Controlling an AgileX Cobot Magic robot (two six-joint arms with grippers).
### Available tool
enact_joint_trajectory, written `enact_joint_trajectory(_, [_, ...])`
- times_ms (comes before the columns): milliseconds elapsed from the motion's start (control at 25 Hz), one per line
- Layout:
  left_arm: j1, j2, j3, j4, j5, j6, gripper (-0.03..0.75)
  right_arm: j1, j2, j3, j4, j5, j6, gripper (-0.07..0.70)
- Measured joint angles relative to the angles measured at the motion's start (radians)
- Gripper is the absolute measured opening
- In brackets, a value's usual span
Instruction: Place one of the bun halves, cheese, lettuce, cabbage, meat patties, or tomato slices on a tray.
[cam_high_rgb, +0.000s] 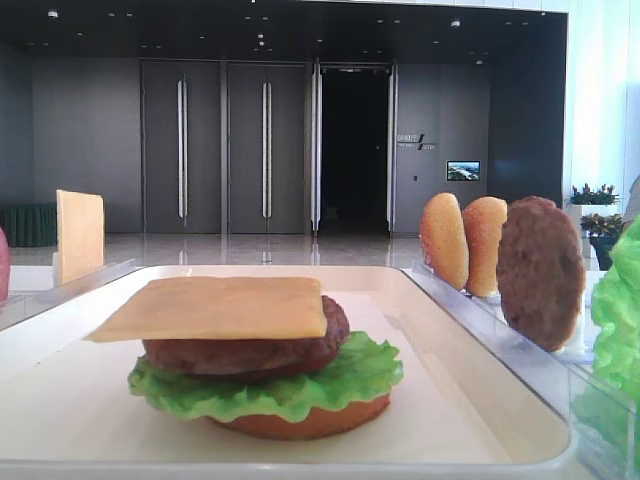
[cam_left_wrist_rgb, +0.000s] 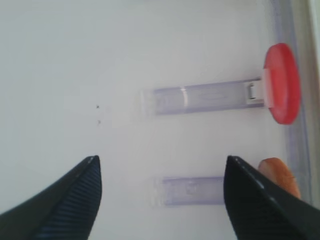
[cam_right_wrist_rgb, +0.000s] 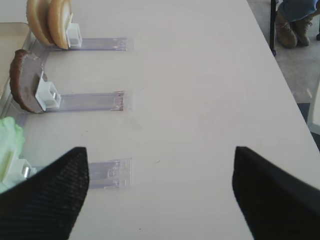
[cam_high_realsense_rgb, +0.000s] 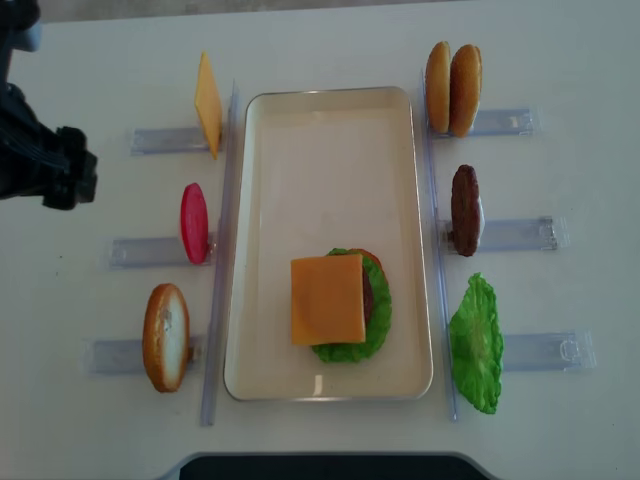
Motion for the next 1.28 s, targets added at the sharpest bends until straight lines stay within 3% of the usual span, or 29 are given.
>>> enact_joint_trajectory(160, [0.098, 0.000, -0.001, -0.048, 0.013, 0.052, 0.576, 0.000, 0.000, 0.000, 0.000, 0.000, 0.000, 0.587])
enact_joint_trajectory(520, [0.105, -0.048, -0.001, -0.128, 0.039, 0.110, 0.576, 0.000, 0.000, 0.000, 0.000, 0.000, 0.000, 0.587])
enact_joint_trajectory(1000, [0.105, -0.424, 0.006, -0.152, 0.067, 0.132, 0.576, 0.000, 0.000, 0.000, 0.000, 0.000, 0.000, 0.587])
enact_joint_trajectory(1280, [0.105, -0.710, 0.179, -0.204, 0.068, 0.138, 0.576, 0.000, 0.000, 0.000, 0.000, 0.000, 0.000, 0.587])
